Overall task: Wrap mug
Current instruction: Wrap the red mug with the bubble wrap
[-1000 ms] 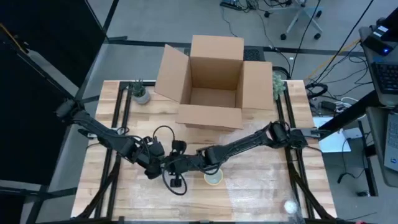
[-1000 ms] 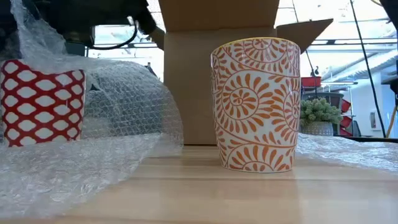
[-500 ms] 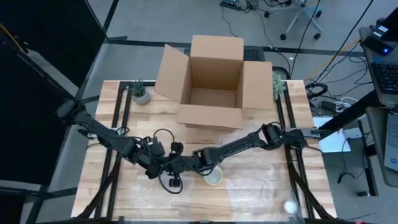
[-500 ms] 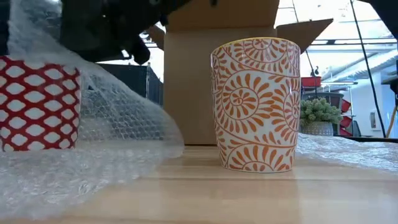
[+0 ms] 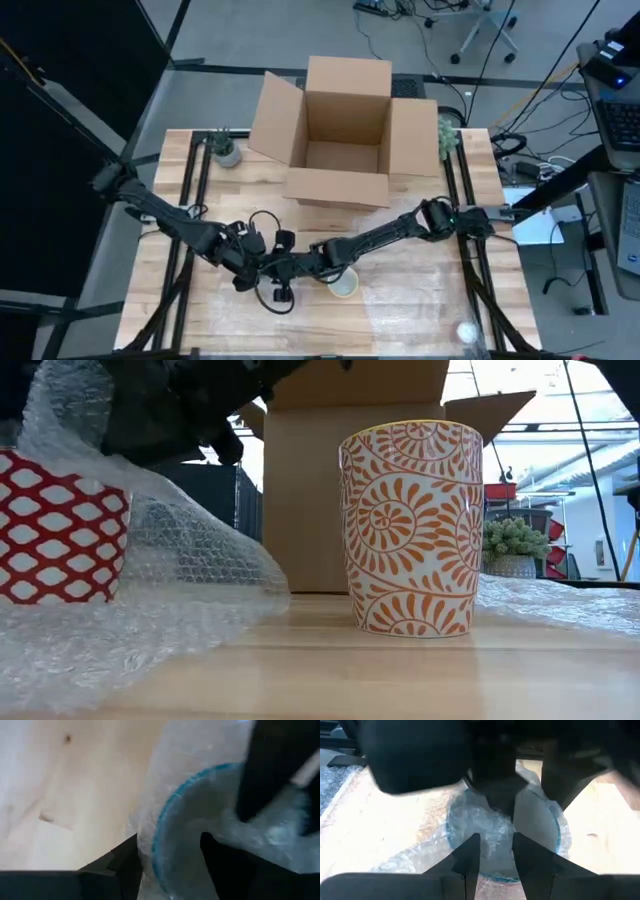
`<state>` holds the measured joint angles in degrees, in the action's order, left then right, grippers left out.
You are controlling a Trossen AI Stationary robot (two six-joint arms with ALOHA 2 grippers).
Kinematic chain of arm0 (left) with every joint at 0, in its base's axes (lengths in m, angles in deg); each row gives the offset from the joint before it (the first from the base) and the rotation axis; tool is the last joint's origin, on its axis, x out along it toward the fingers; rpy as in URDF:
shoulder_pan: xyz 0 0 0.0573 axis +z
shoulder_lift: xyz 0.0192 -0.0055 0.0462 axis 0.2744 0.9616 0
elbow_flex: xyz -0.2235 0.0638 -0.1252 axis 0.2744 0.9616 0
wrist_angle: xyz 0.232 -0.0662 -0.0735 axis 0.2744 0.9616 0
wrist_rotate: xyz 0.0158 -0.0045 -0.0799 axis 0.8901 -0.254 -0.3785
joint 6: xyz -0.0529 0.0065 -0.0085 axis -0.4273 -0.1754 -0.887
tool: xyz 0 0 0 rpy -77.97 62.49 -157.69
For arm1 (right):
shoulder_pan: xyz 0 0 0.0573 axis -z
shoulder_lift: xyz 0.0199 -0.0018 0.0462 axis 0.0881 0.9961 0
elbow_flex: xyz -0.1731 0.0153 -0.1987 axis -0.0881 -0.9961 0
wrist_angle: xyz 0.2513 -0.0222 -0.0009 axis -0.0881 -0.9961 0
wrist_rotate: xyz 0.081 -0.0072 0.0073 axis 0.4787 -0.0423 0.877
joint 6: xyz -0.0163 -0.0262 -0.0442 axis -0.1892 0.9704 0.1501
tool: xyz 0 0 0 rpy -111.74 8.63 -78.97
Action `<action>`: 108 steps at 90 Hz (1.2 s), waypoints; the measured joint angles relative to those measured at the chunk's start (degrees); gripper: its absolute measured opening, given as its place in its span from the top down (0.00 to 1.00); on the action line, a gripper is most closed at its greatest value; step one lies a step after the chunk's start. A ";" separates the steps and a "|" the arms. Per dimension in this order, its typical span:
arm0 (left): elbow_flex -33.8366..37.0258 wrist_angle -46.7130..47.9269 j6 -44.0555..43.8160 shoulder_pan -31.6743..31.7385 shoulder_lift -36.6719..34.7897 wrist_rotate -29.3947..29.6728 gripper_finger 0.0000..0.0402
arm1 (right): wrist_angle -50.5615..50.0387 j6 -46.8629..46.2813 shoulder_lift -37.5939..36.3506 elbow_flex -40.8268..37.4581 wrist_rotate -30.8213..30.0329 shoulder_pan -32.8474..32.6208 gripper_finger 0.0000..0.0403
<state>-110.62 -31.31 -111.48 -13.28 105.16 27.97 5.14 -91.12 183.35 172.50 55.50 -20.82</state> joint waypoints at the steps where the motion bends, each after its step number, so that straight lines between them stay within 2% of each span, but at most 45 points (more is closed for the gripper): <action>1: -0.18 0.26 0.10 0.00 0.00 0.00 0.55 | 0.01 0.00 0.00 0.00 -0.01 0.00 0.75; 36: -6.59 3.74 5.93 0.04 -0.83 -1.69 0.55 | -0.55 0.02 0.07 -0.02 -0.15 0.02 0.75; 58: -6.73 5.43 5.74 0.04 -1.44 -0.80 0.55 | -0.46 0.00 0.11 -0.02 -0.32 0.11 0.75; 68: -4.98 3.51 4.63 0.04 -1.28 1.05 0.55 | -0.46 0.00 0.11 -0.02 -0.30 0.11 0.75; 86: 2.55 -2.68 2.74 0.03 -1.14 0.98 0.55 | -0.74 0.91 -0.47 -0.14 -0.29 0.11 0.75; 108: 3.32 -3.43 2.72 0.02 -1.14 0.92 0.55 | -1.57 3.16 -3.08 -0.33 -0.11 0.09 0.75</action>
<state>-107.30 -34.75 -108.76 -13.26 104.03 28.88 3.57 -87.96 180.27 172.18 55.39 -20.74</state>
